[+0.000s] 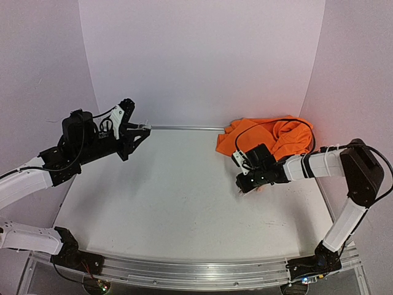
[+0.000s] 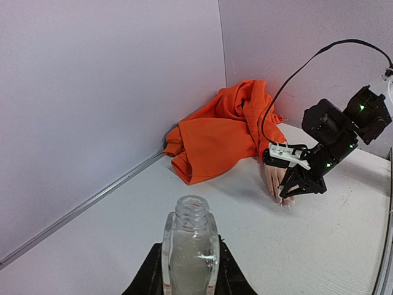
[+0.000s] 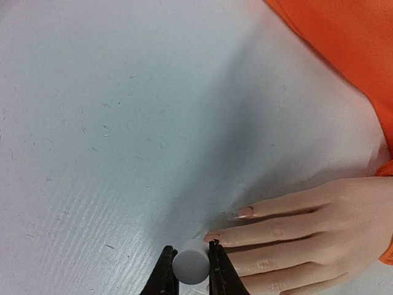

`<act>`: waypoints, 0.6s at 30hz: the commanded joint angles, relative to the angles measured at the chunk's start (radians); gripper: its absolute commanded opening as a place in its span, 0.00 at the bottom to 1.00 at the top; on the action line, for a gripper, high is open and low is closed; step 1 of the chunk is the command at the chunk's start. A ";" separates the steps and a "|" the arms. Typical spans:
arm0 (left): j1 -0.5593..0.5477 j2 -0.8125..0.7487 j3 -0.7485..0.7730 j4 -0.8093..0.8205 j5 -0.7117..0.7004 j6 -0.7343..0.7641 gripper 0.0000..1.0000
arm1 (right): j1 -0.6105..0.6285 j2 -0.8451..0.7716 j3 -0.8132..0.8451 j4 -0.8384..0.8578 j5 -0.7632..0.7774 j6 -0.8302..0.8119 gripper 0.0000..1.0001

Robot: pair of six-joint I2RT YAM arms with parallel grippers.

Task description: Paint the nails

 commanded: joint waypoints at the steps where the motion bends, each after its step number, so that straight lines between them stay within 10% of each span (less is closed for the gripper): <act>1: 0.006 -0.010 0.011 0.031 0.017 -0.011 0.00 | 0.006 -0.048 0.018 0.000 0.087 0.013 0.00; 18: 0.005 -0.010 0.011 0.031 0.016 -0.009 0.00 | 0.006 0.008 0.028 0.012 0.063 0.002 0.00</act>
